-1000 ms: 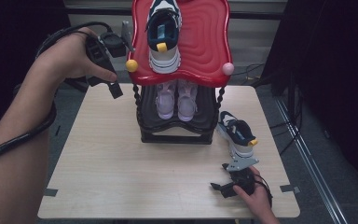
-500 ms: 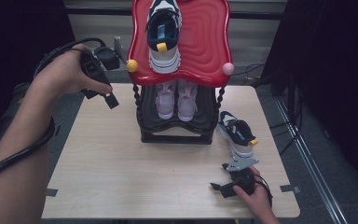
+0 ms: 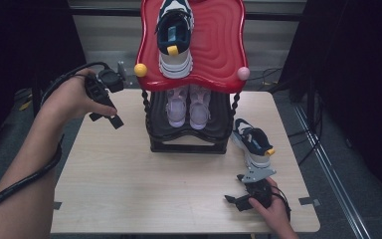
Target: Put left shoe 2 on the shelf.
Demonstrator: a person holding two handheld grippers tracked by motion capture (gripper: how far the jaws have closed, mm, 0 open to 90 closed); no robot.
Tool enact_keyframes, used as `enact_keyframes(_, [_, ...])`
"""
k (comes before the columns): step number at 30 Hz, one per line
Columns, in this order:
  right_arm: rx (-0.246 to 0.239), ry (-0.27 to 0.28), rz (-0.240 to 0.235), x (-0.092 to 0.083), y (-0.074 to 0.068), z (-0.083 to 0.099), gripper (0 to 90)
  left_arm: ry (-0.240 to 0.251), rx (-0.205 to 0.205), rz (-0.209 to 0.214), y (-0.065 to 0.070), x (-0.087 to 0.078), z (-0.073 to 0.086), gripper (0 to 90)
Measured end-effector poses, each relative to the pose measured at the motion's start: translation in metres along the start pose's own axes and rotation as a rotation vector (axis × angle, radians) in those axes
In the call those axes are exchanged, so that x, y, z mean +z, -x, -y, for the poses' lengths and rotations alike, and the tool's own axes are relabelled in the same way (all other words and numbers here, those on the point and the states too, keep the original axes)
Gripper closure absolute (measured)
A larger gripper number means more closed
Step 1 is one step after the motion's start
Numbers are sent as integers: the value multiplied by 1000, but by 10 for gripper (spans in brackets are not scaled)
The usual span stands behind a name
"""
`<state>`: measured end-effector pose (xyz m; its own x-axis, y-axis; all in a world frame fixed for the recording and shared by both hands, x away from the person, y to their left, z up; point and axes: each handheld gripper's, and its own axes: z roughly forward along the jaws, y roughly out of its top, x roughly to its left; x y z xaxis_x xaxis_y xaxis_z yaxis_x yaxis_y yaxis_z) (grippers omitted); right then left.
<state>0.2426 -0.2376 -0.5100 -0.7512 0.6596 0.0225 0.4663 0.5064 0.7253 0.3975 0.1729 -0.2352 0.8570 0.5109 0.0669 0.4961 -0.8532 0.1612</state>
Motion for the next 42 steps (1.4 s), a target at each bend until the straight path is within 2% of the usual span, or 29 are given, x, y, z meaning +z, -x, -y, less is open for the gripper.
enact_keyframes(4, [0,0,1,0,0,0,124,9,-4,-4,0,7,3,226])
enact_keyframes(12, [1,-1,-5,0,0,0,124,-6,-25,10,4,40,10,224])
enact_keyframes(14, [1,-1,-5,0,0,0,124,-12,-18,14,4,44,10,224])
enact_keyframes(16, [2,-2,-7,0,0,0,124,-10,-17,21,6,55,12,224])
enact_keyframes(18, [2,0,-7,0,0,0,124,-10,-32,23,8,62,14,224])
enact_keyframes(20, [2,0,-7,0,0,0,124,-18,-17,26,9,67,15,225])
enact_keyframes(33, [0,0,-6,0,-1,0,123,-14,-30,27,19,102,22,225])
enact_keyframes(42, [2,-1,-9,0,-1,0,123,-22,-48,52,23,131,27,225])
